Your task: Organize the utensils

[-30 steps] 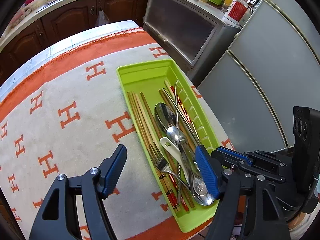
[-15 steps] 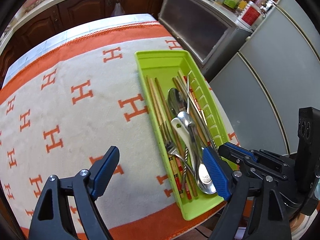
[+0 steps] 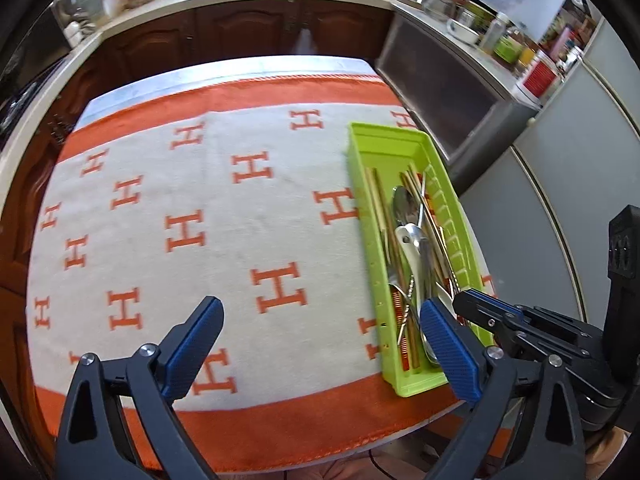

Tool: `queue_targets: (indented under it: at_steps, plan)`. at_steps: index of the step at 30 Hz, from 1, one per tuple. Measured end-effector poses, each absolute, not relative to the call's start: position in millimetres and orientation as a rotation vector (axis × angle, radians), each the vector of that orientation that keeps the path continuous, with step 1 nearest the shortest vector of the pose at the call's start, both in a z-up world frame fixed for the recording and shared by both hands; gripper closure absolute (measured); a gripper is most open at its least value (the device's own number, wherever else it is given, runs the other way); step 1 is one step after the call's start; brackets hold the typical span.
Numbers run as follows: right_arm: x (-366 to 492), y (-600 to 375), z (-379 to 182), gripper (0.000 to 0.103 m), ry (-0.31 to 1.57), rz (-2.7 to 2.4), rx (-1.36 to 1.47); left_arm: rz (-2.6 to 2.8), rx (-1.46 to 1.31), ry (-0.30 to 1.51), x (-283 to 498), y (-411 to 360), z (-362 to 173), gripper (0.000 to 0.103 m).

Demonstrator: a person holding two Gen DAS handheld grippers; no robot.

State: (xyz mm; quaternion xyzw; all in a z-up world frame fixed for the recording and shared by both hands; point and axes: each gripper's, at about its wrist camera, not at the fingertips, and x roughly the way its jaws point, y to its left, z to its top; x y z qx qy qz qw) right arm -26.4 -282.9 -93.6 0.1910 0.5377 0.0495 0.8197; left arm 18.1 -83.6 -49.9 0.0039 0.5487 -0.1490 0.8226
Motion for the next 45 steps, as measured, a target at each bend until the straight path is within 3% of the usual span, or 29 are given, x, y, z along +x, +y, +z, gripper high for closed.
queue_targets:
  at_steps: [5, 8, 12, 45]
  plan:
    - [-22.6, -261.9, -66.4, 0.094, 1.126, 0.157, 0.358, -0.230, -0.038, 1.165, 13.4, -61.3, -32.2, 0.002]
    - [-21.5, -252.5, -49.6, 0.075, 1.101, 0.179, 0.350, -0.157, -0.047, 1.146, 9.8, -50.3, -22.8, 0.001]
    - [-22.7, -239.7, -29.0, 0.068, 1.066, 0.200, 0.320, -0.068, -0.047, 1.152, 7.4, -37.4, -16.9, 0.001]
    - [-19.2, -219.5, 4.3, 0.067, 1.035, 0.180, 0.246, -0.028, 0.031, 1.103, 8.9, -35.6, 9.5, 0.001]
